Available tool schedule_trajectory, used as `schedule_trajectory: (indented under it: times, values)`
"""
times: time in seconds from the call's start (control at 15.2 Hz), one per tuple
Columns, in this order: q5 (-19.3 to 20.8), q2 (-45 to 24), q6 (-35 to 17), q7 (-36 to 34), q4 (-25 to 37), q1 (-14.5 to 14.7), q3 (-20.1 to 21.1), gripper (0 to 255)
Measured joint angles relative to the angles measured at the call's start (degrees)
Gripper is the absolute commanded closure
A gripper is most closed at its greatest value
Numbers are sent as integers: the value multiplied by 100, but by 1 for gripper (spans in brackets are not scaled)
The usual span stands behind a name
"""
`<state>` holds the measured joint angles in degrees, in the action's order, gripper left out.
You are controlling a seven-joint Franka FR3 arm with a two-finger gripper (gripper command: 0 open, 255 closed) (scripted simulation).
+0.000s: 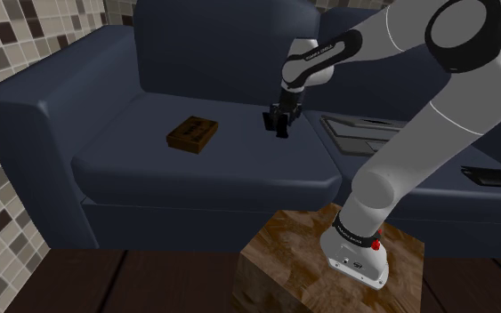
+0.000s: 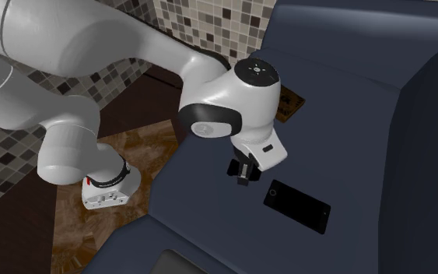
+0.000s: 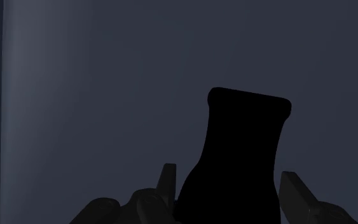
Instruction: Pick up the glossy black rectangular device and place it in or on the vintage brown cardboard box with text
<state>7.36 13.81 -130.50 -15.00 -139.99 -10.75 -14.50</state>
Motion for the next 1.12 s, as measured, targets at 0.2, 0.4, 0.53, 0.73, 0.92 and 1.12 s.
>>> schedule_trajectory:
  times: [0.2, 0.4, 0.53, 0.73, 0.92, 1.12]
  values:
    - [5, 116, 249, -12, 134, 4, 25, 255]
    - [12, 227, 486, -6, 262, 0, 38, 255]
    - [11, 275, 635, 0, 362, 0, 46, 255]
    - [11, 370, 862, -10, 496, 5, 72, 255]
    - [-69, 205, 953, -255, 728, 139, 250, 255]
    - [-151, -81, 880, -524, 917, 281, 426, 255]
